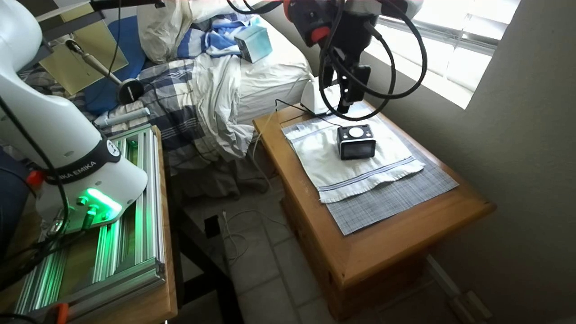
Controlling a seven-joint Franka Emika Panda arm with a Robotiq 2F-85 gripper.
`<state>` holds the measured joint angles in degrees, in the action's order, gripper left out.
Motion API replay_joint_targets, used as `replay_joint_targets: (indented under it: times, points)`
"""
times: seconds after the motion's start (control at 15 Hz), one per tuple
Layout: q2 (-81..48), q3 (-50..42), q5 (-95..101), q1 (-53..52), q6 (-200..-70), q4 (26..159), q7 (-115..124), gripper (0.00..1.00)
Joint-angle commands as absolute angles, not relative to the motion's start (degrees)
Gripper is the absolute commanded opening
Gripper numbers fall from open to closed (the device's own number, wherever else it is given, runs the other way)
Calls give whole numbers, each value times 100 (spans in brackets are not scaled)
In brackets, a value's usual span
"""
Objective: Press a button on the alarm clock.
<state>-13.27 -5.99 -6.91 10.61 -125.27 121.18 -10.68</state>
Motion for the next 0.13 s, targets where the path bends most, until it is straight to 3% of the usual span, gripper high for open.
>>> replay_joint_targets:
  times: [0.0,0.07]
  points:
    - [-1338,-614,-693,1041,-12510,12105,-1066,99]
    - [-1341,-614,-693,1041,-12511,12104,-1066,99]
